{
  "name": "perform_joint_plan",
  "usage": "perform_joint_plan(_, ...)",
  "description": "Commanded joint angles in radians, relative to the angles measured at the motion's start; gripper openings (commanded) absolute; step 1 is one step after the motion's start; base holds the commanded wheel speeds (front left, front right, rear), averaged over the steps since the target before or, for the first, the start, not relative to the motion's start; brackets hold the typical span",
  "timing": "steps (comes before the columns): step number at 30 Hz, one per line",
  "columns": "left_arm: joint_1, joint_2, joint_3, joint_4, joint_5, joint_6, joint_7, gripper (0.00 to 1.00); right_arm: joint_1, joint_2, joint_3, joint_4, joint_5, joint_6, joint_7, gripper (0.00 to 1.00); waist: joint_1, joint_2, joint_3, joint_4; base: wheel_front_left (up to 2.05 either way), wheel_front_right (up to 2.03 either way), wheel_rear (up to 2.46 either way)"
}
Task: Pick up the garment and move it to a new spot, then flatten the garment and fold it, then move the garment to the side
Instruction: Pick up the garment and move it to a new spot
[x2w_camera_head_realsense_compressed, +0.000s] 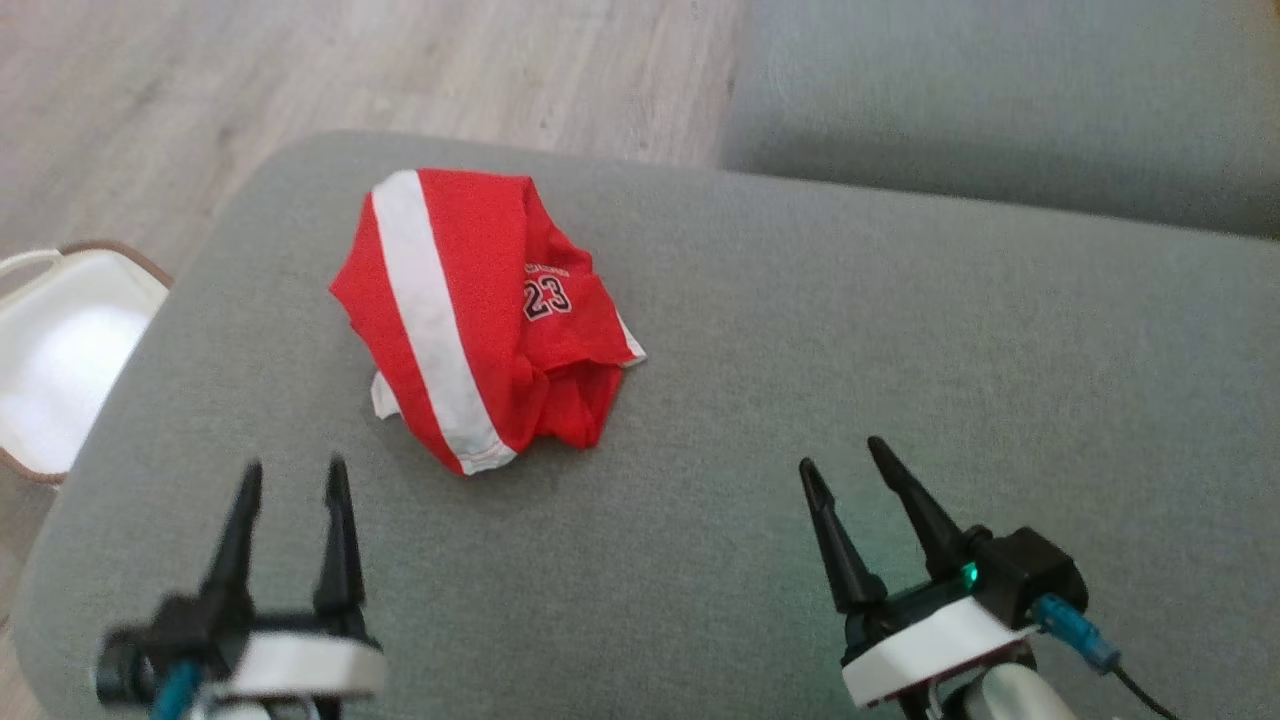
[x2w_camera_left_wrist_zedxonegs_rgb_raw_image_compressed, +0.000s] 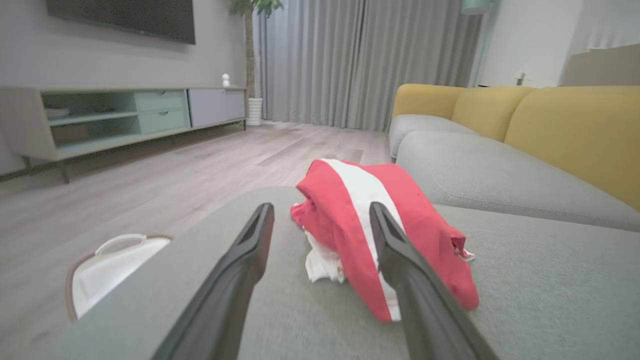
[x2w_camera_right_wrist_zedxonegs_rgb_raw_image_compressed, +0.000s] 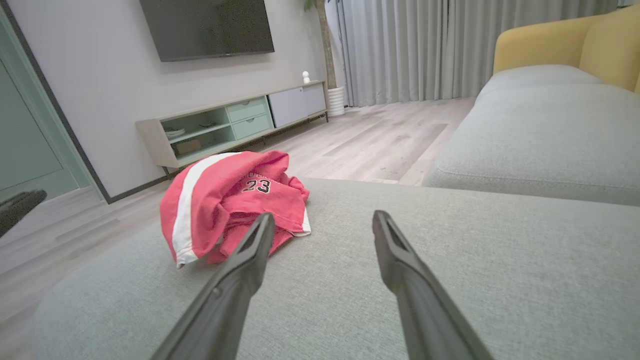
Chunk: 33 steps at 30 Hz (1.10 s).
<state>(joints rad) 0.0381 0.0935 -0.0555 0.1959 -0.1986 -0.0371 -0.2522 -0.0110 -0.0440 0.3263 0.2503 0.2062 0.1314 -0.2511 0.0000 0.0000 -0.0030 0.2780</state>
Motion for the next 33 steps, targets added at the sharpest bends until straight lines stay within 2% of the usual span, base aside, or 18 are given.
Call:
perform_joint_plan(1,-0.089,0.024,0.04,-0.028,0.013,-0.006,-0.01,1.0,-0.051,-0.006,0.014,-0.038,-0.009,-0.001,-0.011,1.0,0.0,0.0,0.034,-0.021,0.0,0.0,0.0)
perform_joint_plan(6,-0.263,0.107,0.026,0.032,0.018,-0.051,0.032,1.0,-0.089,-0.006,-0.019,-0.052,-0.033,-0.001,-0.011,1.0,0.0,0.0,0.113,-0.056,0.0,0.0,0.0)
perform_joint_plan(12,-0.492,0.222,-0.044,0.147,0.013,-0.086,0.175,1.0,-0.133,-0.006,-0.057,-0.077,-0.049,-0.001,-0.011,1.0,0.0,0.0,0.198,-0.101,0.0,0.0,0.0)
perform_joint_plan(16,-0.606,0.27,-0.115,0.243,-0.063,-0.093,0.308,1.0,-0.156,-0.006,-0.071,-0.091,-0.048,-0.001,-0.011,1.0,0.0,0.0,0.238,-0.134,0.0,0.0,0.0)
perform_joint_plan(20,-0.67,0.341,-0.225,0.315,-0.115,-0.093,0.377,1.0,-0.172,-0.006,-0.073,-0.099,-0.044,-0.001,-0.011,1.0,0.0,0.0,0.269,-0.164,0.0,0.0,0.0)
perform_joint_plan(27,-0.706,0.377,-0.353,0.413,-0.271,-0.093,0.438,1.0,-0.185,-0.006,-0.08,-0.103,-0.042,-0.001,-0.011,1.0,0.0,0.0,0.293,-0.193,0.0,0.0,0.0)
perform_joint_plan(28,-0.713,0.381,-0.37,0.422,-0.313,-0.093,0.425,0.05,-0.185,-0.006,-0.08,-0.103,-0.042,-0.001,-0.011,1.0,0.0,0.0,0.292,-0.197,0.0,0.0,0.0)
perform_joint_plan(29,-0.718,0.386,-0.375,0.424,-0.325,-0.093,0.409,0.0,-0.184,-0.006,-0.08,-0.102,-0.042,-0.001,-0.011,1.0,0.0,0.0,0.289,-0.199,0.0,0.0,0.0)
perform_joint_plan(33,-0.74,0.405,-0.384,0.426,-0.339,-0.093,0.322,0.0,-0.176,-0.006,-0.082,-0.095,-0.043,-0.001,-0.011,1.0,0.0,0.0,0.266,-0.201,0.0,0.0,0.0)
